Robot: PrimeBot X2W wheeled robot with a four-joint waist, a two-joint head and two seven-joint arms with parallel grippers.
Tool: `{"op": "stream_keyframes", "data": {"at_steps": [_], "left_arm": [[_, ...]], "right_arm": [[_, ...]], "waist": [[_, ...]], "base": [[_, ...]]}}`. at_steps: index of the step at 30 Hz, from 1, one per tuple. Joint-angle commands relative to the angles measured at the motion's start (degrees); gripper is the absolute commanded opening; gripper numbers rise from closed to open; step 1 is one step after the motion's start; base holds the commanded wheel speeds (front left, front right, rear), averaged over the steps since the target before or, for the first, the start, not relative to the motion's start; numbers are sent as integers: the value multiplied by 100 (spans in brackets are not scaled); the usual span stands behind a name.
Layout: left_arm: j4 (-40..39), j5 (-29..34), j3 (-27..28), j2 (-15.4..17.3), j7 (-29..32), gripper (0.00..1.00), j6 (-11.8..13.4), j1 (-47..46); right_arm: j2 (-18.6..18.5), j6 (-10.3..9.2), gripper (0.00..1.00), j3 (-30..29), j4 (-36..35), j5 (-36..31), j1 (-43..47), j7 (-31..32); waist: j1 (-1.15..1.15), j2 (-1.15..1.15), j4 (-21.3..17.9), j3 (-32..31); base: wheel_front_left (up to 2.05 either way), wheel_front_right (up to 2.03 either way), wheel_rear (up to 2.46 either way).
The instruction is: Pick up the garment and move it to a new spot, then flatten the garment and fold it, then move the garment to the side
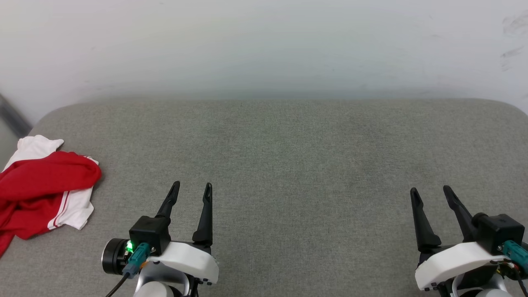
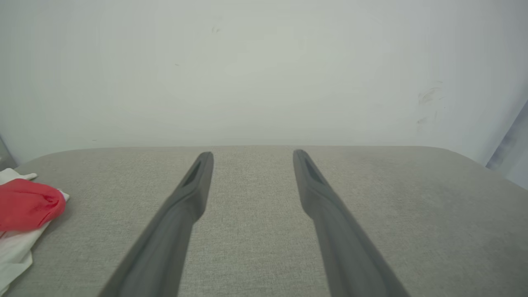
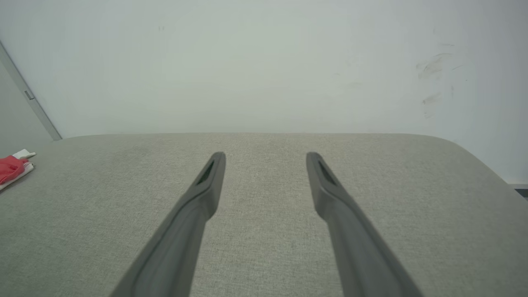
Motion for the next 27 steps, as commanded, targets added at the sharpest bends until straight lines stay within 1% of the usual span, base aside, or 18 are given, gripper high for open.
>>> {"op": "stream_keyframes", "data": {"at_steps": [1,8,19,23,27], "left_arm": [[-15,101,-15,35,-62,100,23,-81],[32,306,-49,8,-135,100,9,-72],[162,555,-50,-67,-252,100,-107,-55],[215,642,-36,-106,-302,100,-133,-78],[252,747,-10,-136,-337,100,-149,-71]], "right_arm": [[11,-1,100,-6,-60,-108,35,-31],[12,-1,100,-30,-69,-307,37,-68],[13,-2,100,-53,-15,-618,41,-174],[15,-2,100,-74,0,-741,63,-204],[15,-3,100,-48,-20,-886,109,-224]], "waist": [[0,0,2,0],[0,0,11,-9],[0,0,43,-43],[0,0,147,-58],[0,0,330,-72]], "base": [[0,0,0],[0,0,0],[0,0,0],[0,0,0],[0,0,0]]}}
